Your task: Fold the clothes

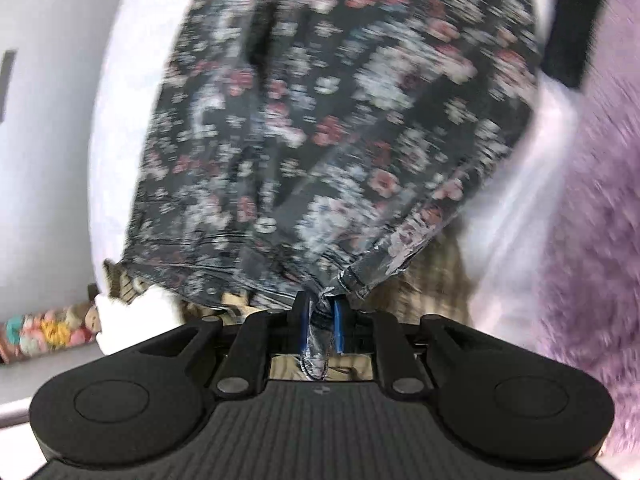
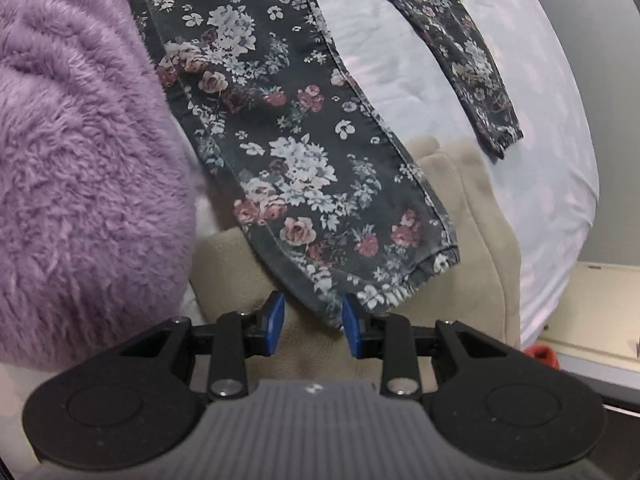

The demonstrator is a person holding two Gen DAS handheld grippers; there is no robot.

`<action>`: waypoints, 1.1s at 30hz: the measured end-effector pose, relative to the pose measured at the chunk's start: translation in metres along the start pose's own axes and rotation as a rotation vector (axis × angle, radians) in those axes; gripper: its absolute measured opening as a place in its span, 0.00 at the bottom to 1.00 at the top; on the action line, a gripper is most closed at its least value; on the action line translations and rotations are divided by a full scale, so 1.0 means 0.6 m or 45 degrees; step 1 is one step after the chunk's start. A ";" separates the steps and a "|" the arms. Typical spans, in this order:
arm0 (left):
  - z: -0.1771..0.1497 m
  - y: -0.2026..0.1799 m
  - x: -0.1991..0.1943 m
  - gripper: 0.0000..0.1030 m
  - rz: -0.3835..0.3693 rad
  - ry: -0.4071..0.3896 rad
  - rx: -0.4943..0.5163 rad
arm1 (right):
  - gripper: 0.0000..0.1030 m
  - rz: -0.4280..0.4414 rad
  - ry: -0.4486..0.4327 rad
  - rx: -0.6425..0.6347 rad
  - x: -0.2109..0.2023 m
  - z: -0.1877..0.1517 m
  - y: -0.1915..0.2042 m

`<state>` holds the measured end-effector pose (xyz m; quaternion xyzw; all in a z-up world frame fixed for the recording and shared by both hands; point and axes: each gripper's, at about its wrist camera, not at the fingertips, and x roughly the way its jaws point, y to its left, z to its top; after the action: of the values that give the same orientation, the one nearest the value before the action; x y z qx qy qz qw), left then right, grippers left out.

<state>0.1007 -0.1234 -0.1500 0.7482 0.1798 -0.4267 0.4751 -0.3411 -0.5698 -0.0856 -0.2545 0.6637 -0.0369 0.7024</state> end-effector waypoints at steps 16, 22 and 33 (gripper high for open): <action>-0.035 -0.098 0.046 0.41 0.030 -0.032 0.416 | 0.33 -0.056 -0.048 -0.230 0.027 0.004 0.033; -0.030 -0.079 0.048 0.18 -0.031 0.017 0.278 | 0.12 -0.094 -0.047 -0.271 0.029 0.005 0.049; -0.030 -0.031 0.014 0.08 -0.007 -0.006 -0.002 | 0.13 -0.169 -0.082 -0.290 0.003 0.003 0.062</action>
<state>0.1017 -0.1000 -0.1640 0.7464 0.1808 -0.4297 0.4749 -0.3498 -0.5376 -0.1027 -0.3769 0.6226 0.0006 0.6858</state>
